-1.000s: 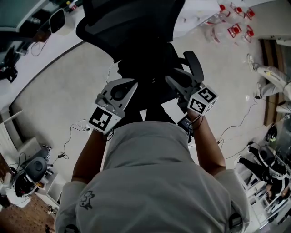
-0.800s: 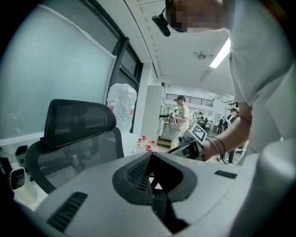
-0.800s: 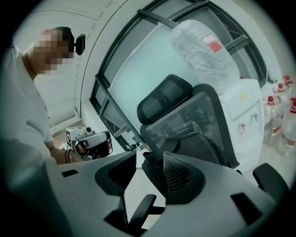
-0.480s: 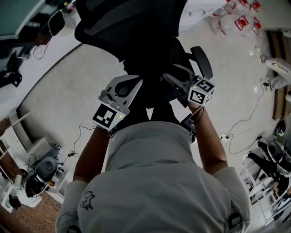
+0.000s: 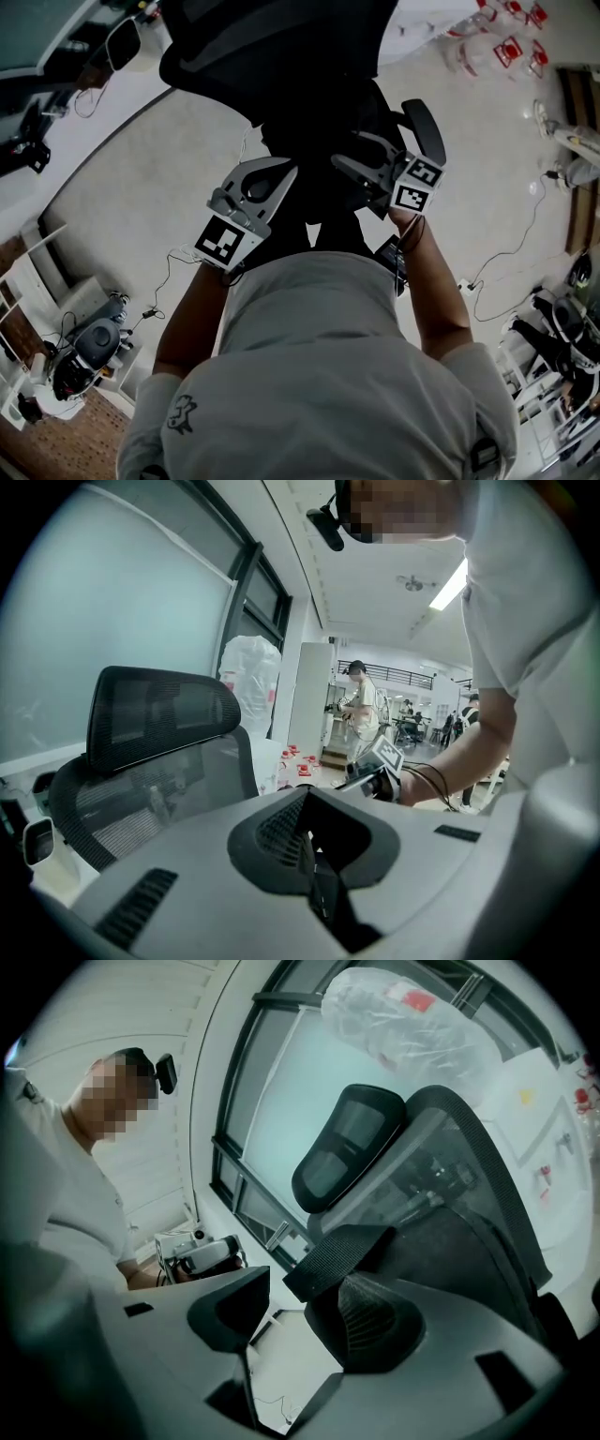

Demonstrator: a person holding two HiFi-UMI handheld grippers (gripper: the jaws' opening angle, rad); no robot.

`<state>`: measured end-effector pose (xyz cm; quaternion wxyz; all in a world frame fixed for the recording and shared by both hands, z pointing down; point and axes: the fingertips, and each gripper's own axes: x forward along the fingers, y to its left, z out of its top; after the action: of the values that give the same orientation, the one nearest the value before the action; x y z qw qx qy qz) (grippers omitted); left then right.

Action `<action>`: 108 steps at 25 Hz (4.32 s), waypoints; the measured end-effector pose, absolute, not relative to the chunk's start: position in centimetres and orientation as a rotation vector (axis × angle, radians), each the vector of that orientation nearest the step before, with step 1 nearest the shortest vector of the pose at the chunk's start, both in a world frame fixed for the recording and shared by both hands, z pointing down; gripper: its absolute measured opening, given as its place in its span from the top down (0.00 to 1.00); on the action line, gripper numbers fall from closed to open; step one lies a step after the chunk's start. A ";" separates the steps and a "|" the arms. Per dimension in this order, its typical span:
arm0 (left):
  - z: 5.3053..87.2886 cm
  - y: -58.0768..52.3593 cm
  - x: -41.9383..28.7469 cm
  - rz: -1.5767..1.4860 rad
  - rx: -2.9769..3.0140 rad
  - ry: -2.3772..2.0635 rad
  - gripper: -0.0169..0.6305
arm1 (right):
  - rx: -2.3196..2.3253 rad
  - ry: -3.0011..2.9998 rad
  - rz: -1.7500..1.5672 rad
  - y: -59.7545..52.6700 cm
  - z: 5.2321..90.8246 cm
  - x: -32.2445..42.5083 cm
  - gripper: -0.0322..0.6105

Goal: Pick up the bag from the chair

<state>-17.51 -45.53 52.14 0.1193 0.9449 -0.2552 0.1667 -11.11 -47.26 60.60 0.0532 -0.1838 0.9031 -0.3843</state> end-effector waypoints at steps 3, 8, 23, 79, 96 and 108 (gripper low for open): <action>52.1 -45.8 -17.5 0.484 2.761 -0.755 0.95 | -0.529 2.721 -1.137 -47.9 59.4 -11.5 0.62; 52.0 -46.2 -17.9 0.484 2.755 -0.777 0.95 | -0.491 2.651 -1.137 -49.3 57.9 -12.4 0.62; 50.7 -47.2 -20.4 0.469 2.746 -0.860 0.95 | -0.489 2.642 -1.182 -52.0 56.6 -15.0 0.89; 38.8 -29.9 -18.6 0.289 2.927 -1.098 0.95 | -0.355 2.679 -1.087 -31.9 42.9 -8.9 0.90; 37.1 -14.8 -18.8 0.217 3.037 -0.885 0.95 | -0.582 2.572 -1.022 -17.1 41.3 -7.4 0.90; 35.9 -10.2 -13.7 0.130 2.985 -1.002 0.95 | -0.437 2.614 -1.094 -11.1 41.7 -3.2 0.90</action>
<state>-13.74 -10.19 35.85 -0.0049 0.9472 -0.3178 0.0412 -3.23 -11.14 41.66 0.1366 -0.1511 0.9031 -0.3781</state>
